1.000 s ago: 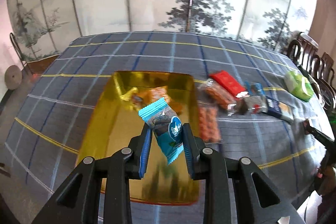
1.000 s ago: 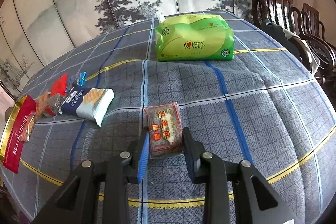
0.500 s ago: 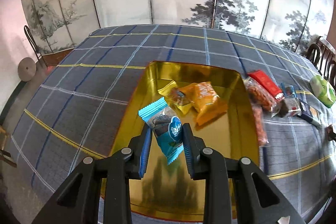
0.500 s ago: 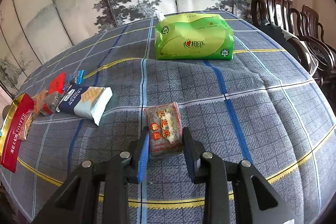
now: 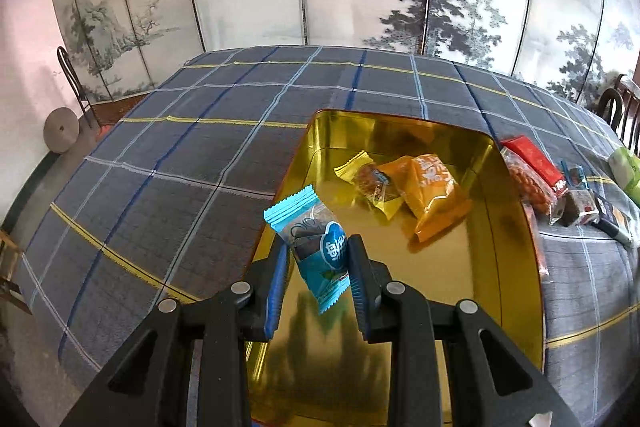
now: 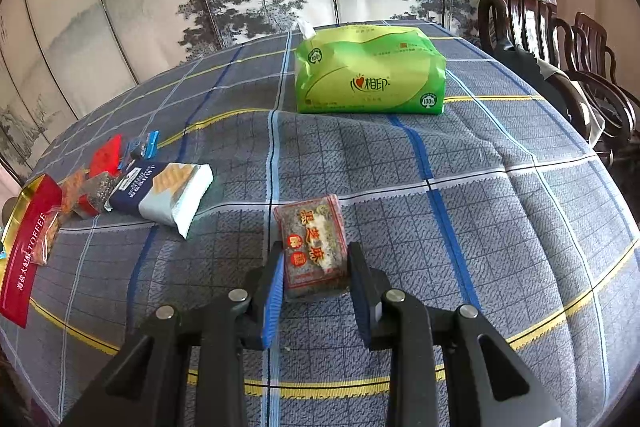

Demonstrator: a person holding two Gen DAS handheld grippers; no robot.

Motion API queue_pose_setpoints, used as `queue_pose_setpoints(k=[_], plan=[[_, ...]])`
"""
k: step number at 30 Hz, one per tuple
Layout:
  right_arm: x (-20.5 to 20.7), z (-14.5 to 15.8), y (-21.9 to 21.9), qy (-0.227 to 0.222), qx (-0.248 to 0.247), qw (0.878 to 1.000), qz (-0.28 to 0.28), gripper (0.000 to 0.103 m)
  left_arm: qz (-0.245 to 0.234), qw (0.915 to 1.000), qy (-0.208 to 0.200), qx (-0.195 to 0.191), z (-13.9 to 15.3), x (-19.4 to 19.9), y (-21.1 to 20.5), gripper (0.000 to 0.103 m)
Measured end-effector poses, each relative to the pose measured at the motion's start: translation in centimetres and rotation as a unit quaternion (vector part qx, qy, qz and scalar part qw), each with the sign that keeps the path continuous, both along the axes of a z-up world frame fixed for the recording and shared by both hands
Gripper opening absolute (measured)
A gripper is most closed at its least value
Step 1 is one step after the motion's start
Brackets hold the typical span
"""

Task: Organize snacks
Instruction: 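Carry the blue candy into the tin and open the left gripper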

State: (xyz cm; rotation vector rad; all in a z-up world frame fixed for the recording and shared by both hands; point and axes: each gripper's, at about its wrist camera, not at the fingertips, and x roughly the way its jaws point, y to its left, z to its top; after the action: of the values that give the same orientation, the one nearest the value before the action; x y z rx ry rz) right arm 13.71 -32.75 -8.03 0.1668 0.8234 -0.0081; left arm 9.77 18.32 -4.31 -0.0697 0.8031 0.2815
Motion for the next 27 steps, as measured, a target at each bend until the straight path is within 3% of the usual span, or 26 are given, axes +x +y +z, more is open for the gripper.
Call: queue_pose_setpoints(k=[27], plan=[[0.1, 0.0, 0.0, 0.002, -0.005, 1.000, -0.002, 0.030, -0.005, 0.9997, -0.022, -0.006, -0.6, 0.1, 1.2, 0.032]])
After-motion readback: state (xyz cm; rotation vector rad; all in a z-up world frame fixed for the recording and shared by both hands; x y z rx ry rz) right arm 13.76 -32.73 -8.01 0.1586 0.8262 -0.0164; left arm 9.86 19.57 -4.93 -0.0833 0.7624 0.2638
